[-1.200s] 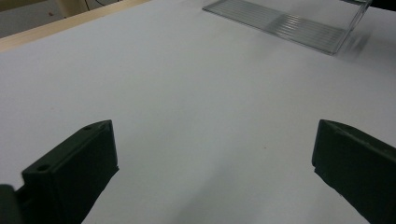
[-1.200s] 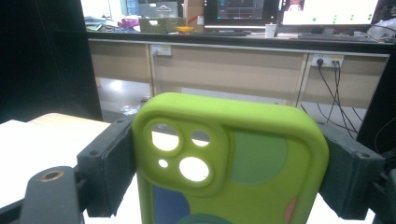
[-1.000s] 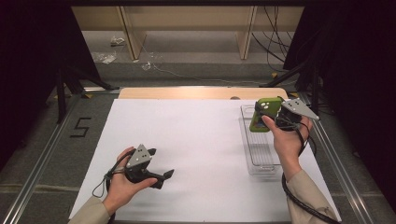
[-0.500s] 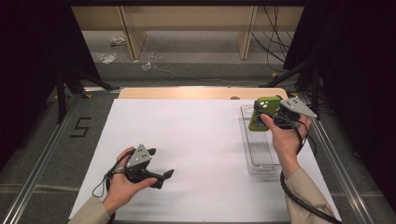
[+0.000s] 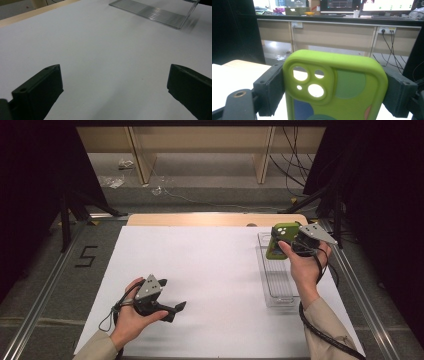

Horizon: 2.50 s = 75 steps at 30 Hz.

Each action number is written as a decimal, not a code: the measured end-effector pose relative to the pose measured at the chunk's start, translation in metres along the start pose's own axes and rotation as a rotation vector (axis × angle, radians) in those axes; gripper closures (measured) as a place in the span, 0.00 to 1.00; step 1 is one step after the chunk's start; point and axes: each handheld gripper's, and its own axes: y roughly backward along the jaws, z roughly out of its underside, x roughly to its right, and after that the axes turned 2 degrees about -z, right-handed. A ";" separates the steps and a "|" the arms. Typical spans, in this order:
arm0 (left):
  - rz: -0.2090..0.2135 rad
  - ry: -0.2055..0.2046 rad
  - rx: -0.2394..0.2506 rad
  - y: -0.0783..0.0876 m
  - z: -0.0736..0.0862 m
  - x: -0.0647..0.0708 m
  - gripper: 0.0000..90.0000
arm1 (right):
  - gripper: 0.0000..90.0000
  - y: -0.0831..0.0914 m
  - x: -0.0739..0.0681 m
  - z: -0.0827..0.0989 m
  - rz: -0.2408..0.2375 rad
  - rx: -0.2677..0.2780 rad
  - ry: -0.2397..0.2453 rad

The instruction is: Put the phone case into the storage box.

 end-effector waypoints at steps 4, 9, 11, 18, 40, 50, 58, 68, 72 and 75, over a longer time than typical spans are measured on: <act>0.000 0.001 0.001 0.000 0.000 0.000 0.00 | 0.20 -0.002 0.000 0.000 0.001 0.003 0.000; 0.000 0.001 0.001 0.000 0.000 0.000 0.00 | 0.20 -0.004 0.000 0.001 0.001 -0.002 0.001; -0.001 0.001 0.002 0.000 0.000 0.000 0.00 | 0.20 -0.005 0.000 0.001 0.002 -0.009 0.002; -0.001 0.002 0.002 0.000 0.000 0.000 0.00 | 0.20 -0.008 0.000 0.001 -0.006 -0.032 -0.002; 0.003 -0.001 0.000 0.000 0.000 0.000 0.00 | 0.20 -0.018 0.001 0.004 0.003 -0.068 0.000; 0.004 0.002 0.001 0.000 0.000 0.000 0.00 | 0.20 -0.022 0.001 0.004 0.007 -0.074 0.009; 0.003 0.004 0.001 0.000 0.000 0.000 0.00 | 0.20 -0.027 0.002 0.005 0.009 -0.087 0.013; 0.006 0.005 -0.001 0.000 0.000 0.000 0.00 | 0.20 -0.034 0.006 0.005 0.013 -0.104 0.005; 0.006 0.004 -0.001 0.000 0.000 0.000 0.00 | 0.20 -0.036 0.006 0.005 0.018 -0.114 0.017; 0.006 0.004 -0.001 0.000 0.000 0.000 0.00 | 0.20 -0.038 0.007 0.005 0.019 -0.119 0.015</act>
